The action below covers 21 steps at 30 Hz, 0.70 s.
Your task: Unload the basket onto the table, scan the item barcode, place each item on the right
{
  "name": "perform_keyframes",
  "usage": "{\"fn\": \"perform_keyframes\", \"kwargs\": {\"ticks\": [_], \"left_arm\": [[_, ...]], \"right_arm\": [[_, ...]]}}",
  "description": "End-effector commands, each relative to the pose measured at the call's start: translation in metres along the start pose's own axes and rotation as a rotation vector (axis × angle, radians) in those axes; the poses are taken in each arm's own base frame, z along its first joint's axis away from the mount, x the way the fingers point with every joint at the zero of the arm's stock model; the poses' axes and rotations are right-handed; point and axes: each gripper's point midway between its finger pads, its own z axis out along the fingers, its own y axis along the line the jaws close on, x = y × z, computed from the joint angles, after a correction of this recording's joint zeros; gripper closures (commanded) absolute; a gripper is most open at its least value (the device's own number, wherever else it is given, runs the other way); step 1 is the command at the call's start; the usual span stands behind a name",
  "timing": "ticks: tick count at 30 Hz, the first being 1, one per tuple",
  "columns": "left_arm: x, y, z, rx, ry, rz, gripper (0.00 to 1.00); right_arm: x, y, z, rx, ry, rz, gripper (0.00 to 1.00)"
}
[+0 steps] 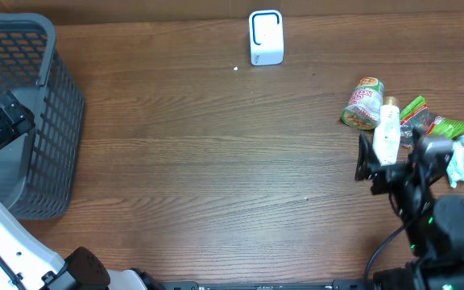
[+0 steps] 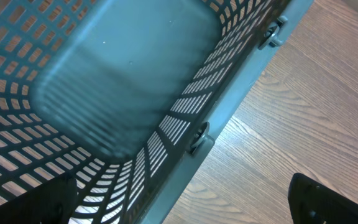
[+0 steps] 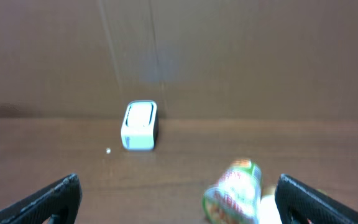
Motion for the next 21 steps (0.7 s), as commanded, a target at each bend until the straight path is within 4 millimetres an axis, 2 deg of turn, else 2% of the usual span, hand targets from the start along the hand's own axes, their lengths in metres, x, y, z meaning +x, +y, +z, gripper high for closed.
{"fn": "perform_keyframes", "kwargs": {"ticks": [1, 7, 14, 21], "left_arm": [[0.0, 0.0, -0.001, 0.004, -0.003, 0.015, 0.0], [0.0, 0.0, -0.001, 0.004, -0.003, 0.015, 0.0], [-0.001, 0.0, -0.001, 0.004, -0.003, 0.015, 0.0], [-0.001, 0.0, -0.001, 0.004, -0.003, 0.015, 0.0]], "right_arm": [[0.032, -0.002, -0.006, -0.002, -0.03, -0.008, 0.0], [0.071, -0.006, -0.007, -0.006, -0.085, -0.01, 0.0], [0.105, -0.014, -0.003, 0.022, -0.068, -0.007, 0.0], [0.101, -0.013, -0.006, 0.017, -0.088, -0.005, 0.0]]}}
